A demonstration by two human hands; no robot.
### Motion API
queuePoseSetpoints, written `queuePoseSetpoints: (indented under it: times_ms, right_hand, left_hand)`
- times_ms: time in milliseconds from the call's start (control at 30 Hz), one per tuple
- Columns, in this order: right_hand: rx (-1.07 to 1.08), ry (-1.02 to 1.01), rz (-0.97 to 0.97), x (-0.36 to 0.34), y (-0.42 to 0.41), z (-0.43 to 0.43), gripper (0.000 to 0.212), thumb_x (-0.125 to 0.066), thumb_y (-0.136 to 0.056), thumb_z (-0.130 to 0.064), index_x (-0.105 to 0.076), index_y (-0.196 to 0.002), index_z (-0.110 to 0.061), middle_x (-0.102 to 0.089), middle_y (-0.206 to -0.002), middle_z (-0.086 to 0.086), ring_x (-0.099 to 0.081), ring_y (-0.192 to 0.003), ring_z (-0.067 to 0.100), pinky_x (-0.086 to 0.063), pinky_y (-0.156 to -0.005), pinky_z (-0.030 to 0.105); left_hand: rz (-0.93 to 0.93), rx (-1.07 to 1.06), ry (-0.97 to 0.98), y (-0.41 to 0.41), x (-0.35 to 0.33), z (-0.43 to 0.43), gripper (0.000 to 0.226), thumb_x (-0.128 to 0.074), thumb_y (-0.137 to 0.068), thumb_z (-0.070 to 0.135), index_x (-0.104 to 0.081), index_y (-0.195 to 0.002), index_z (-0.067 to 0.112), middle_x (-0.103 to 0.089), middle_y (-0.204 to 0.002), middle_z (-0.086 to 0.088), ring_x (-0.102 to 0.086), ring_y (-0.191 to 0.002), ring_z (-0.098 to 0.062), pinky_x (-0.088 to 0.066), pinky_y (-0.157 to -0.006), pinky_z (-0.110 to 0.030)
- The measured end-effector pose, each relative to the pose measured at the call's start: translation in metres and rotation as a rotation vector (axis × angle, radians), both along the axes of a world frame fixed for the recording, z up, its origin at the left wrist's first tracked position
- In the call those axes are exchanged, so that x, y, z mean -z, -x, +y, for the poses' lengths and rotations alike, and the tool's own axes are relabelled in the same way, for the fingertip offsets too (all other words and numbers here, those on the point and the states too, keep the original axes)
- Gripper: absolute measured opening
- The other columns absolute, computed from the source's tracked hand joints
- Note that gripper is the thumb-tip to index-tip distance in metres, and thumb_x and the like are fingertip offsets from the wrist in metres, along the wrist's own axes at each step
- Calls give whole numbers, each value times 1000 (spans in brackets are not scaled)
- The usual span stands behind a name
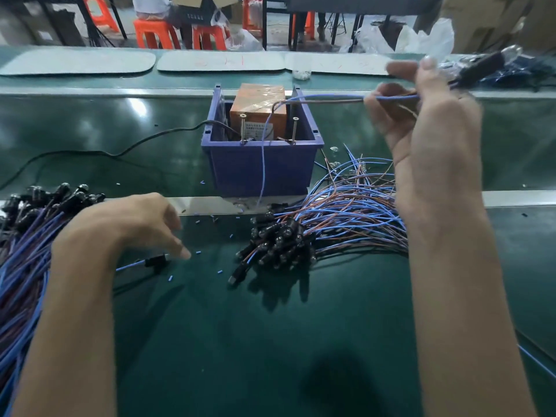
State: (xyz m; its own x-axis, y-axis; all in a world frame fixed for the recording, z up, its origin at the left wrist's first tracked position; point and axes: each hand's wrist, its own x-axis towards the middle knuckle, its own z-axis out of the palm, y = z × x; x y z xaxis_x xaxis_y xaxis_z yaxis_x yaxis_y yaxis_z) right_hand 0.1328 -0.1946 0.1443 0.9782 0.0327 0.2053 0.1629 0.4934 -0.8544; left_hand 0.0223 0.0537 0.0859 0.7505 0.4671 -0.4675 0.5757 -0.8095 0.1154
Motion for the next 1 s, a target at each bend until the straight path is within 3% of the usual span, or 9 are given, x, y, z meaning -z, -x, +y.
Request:
queuePoseSetpoints:
  times_ms: [200,300,400,500,600,667,733,900,1000]
  right_hand:
    - [385,46,-218,-6,6,7,27,-38,-101,-9,-58,-84,-13,-58,-85,2,-57,-78,2,-50,-83,21]
    - [751,400,-403,-4,6,6,34,-34,-96,-23,-61,-103,-5,-60,-110,10,-58,-102,15,-44,-95,26]
    - [838,657,-623,1,11,10,40,-33,-92,-22,-64,-106,-1,-59,-111,21,-55,-106,28,-41,-95,27]
    - [607,1021,-701,8,12,19,31,-43,-93,-7,-67,-115,-7,-54,-118,18,-41,-109,20,-26,-88,5]
    - [-7,1558,-658,24,4,19,33,-46,-96,-10,-65,-122,-16,-56,-120,14,-47,-112,26,-34,-100,23]
    - [-415,1821,-553,34,7,23,29,-47,-98,-21,-64,-121,-17,-61,-118,14,-54,-108,31,-44,-92,33]
    - [-587,1876,-460,42,12,26,25,-47,-99,-28,-62,-113,-13,-61,-114,14,-56,-101,33,-44,-80,32]
    - [-572,1795,-441,45,10,26,25,-48,-99,-29,-63,-111,-13,-63,-102,12,-56,-93,32,-48,-78,34]
    - [-496,1701,-472,42,10,24,23,-49,-98,-34,-64,-94,-17,-56,-76,5,-51,-78,32,-42,-70,34]
  left_hand:
    - [70,-45,53,4,15,21,36,-94,-50,37,-70,-75,29,-72,-79,11,-65,-86,-15,-50,-89,-30]
    - [63,-75,87,8,23,31,36,-95,-49,29,-71,-75,26,-71,-77,8,-65,-82,-14,-49,-84,-28]
    - [38,-92,131,9,29,38,34,-94,-53,18,-71,-77,20,-70,-69,6,-64,-77,-16,-48,-84,-30]
    - [63,-59,128,5,33,38,29,-91,-61,13,-69,-79,18,-68,-71,5,-62,-77,-17,-47,-80,-29]
    - [80,-25,105,4,34,35,23,-87,-67,17,-68,-79,21,-68,-74,7,-61,-78,-14,-43,-73,-24]
    - [59,-21,108,3,32,34,21,-85,-70,17,-67,-80,21,-67,-75,6,-59,-77,-13,-41,-70,-23]
    - [31,-7,103,3,30,32,19,-83,-72,17,-67,-80,22,-65,-73,7,-57,-73,-10,-39,-66,-23]
    - [-31,40,83,3,26,33,17,-82,-73,18,-67,-76,25,-65,-65,12,-61,-68,-10,-40,-64,-25]
    - [-49,75,73,3,22,33,18,-83,-72,20,-67,-73,27,-64,-59,15,-60,-66,-8,-40,-64,-25]
